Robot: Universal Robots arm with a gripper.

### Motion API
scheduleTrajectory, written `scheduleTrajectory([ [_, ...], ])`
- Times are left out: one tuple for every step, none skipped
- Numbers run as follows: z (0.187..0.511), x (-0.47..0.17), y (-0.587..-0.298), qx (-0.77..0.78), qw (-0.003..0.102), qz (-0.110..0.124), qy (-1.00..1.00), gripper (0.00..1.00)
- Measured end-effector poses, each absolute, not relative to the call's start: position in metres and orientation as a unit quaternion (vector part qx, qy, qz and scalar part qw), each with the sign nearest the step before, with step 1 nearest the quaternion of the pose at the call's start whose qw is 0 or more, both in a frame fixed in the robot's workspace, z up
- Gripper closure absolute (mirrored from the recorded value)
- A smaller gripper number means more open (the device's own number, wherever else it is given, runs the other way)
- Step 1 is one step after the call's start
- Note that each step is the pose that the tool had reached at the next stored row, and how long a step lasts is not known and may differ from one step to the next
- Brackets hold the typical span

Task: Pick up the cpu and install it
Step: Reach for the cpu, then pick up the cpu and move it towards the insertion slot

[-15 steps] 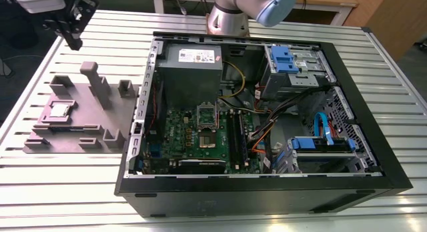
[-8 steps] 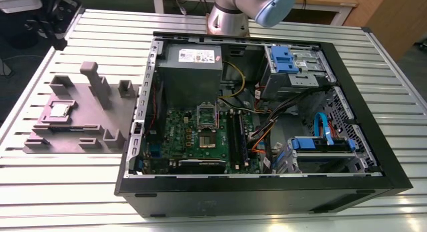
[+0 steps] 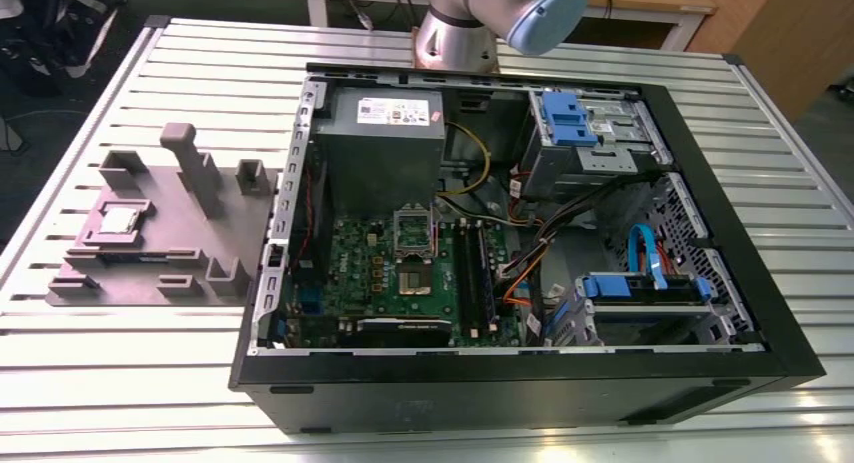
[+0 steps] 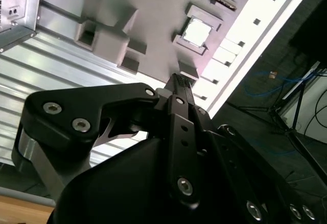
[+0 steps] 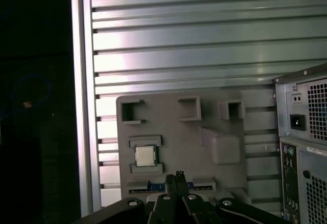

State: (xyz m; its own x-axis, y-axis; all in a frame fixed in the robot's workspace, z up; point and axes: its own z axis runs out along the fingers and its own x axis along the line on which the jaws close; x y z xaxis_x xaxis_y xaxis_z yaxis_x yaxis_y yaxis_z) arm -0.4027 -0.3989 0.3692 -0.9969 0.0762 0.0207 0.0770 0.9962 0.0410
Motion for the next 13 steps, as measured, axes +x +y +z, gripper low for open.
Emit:
scheduleTrajectory([
  [0.3690,-0.4060,-0.3989,-0.038,0.010,-0.021,-0.999,0.90],
  [0.3688,-0.4093,-0.3989,-0.038,0.010,-0.021,-0.999,0.90],
  [0.3688,-0.4121,-0.3989,-0.038,0.010,-0.021,-0.999,0.90],
  [0.3688,-0.4135,-0.3989,-0.038,0.010,-0.021,-0.999,0.90],
  [0.3687,-0.4138,-0.3989,-0.038,0.010,-0.021,-0.999,0.90],
  [0.3687,-0.4138,-0.3989,-0.038,0.010,-0.021,-0.999,0.90],
  [0.3686,-0.4143,-0.3989,-0.038,0.010,-0.021,-0.999,0.90],
  [0.3685,-0.4147,-0.3989,-0.038,0.010,-0.021,-0.999,0.90],
  [0.3684,-0.4147,-0.3989,-0.038,0.010,-0.021,-0.999,0.90],
  [0.3684,-0.4148,-0.3989,-0.038,0.010,-0.021,-0.999,0.90],
  [0.3684,-0.4148,-0.3989,-0.038,0.010,-0.021,-0.999,0.90],
  [0.3684,-0.4148,-0.3989,-0.038,0.010,-0.021,-0.999,0.90],
  [0.3684,-0.4149,-0.3989,-0.038,0.010,-0.021,-0.999,0.90],
])
